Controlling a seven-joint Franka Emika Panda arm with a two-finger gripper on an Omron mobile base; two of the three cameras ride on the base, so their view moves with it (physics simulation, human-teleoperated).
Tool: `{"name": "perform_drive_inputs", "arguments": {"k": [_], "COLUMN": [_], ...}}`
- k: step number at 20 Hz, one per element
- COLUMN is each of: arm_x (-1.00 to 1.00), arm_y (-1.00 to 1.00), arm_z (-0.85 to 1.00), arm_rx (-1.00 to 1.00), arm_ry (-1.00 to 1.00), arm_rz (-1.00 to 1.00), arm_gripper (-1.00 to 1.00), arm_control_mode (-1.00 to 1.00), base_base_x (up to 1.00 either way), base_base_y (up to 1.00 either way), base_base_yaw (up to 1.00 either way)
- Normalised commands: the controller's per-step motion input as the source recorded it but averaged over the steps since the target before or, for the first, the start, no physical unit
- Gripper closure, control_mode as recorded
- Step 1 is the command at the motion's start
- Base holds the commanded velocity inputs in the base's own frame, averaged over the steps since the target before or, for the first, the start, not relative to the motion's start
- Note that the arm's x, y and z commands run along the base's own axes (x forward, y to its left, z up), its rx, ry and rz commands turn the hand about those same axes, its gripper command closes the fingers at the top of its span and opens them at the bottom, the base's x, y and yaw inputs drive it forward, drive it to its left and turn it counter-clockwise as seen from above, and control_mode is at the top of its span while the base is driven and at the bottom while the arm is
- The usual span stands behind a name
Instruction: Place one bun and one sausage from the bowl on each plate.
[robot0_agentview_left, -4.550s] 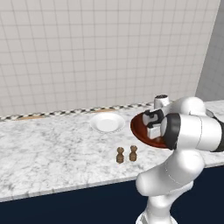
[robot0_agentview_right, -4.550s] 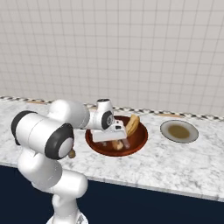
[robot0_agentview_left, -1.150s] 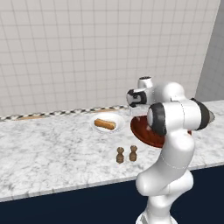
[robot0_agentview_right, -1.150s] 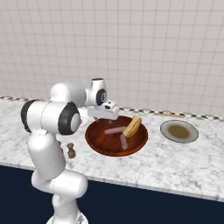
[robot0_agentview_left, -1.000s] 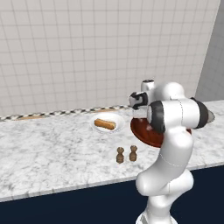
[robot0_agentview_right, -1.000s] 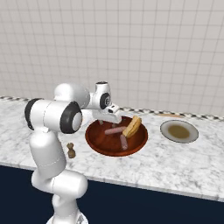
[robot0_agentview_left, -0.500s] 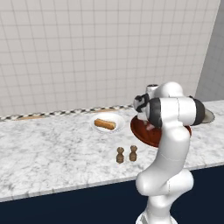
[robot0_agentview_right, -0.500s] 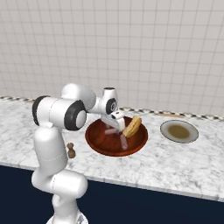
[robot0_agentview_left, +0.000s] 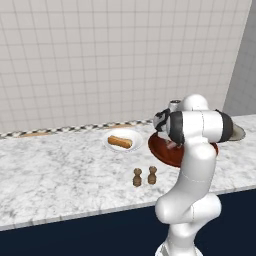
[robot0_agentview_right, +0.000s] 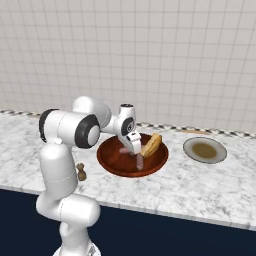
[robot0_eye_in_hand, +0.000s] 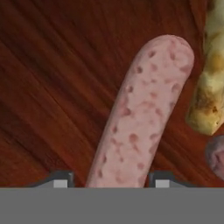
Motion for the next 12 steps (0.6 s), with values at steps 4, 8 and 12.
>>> {"name": "perform_drive_inputs", "arguments": {"k": [4,8,12], "arm_x": [-0.21,0.03,0.06], "arm_y": [0.25,0.42,0.34], "arm_z": [0.24,0.55,0.49], "arm_rx": [0.01,0.00,-0.02], "arm_ry": [-0.10,0.00,0.02], "arm_rz": [0.14,0.62,0.76], "arm_gripper": [1.00,1.00,1.00], "arm_control_mode": [-1.00,-1.00,-1.00], "base_base_x": [0.00,0.00,0.00], "base_base_y": [0.00,0.00,0.00], "base_base_yaw": [0.00,0.00,0.00]}}
